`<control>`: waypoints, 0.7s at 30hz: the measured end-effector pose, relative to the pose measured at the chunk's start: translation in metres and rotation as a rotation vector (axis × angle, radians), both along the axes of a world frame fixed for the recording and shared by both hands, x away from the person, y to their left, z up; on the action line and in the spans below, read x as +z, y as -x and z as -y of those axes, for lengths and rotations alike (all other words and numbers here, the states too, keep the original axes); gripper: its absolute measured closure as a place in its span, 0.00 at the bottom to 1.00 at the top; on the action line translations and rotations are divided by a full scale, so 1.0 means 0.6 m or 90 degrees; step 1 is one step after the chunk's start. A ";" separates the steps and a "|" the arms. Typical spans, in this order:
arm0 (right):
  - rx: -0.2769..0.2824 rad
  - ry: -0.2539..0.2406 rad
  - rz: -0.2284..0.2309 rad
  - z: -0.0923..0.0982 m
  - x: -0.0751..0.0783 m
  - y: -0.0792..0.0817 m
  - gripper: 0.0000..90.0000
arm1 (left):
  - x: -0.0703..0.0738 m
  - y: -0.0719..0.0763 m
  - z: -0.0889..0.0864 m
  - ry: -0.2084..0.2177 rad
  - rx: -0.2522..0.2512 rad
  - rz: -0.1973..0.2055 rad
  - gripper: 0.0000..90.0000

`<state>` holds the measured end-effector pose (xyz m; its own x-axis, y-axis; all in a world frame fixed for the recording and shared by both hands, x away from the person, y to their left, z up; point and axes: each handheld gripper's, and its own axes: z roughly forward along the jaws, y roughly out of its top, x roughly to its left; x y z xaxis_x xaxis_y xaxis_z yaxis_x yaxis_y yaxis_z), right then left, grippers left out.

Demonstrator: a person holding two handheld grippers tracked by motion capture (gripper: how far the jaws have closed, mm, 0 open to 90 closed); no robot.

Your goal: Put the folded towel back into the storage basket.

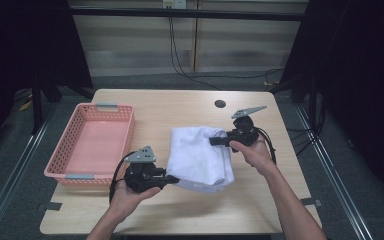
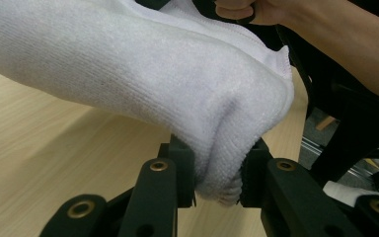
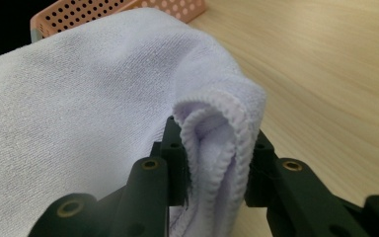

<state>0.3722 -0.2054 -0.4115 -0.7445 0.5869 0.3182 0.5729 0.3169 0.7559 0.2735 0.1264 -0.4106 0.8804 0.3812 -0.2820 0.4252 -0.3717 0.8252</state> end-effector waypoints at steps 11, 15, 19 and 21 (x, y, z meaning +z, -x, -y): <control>0.025 -0.011 0.007 -0.055 0.027 -0.034 0.78 | 0.027 -0.008 -0.054 0.015 0.036 0.012 0.83; 0.031 -0.015 0.010 -0.070 0.035 -0.044 0.78 | 0.029 -0.009 -0.069 0.033 0.054 0.012 0.83; 0.047 -0.012 0.011 -0.101 0.049 -0.060 0.78 | 0.041 -0.009 -0.095 0.035 0.072 0.017 0.83; 0.051 -0.012 0.013 -0.108 0.052 -0.063 0.78 | 0.046 -0.010 -0.103 0.040 0.075 0.020 0.83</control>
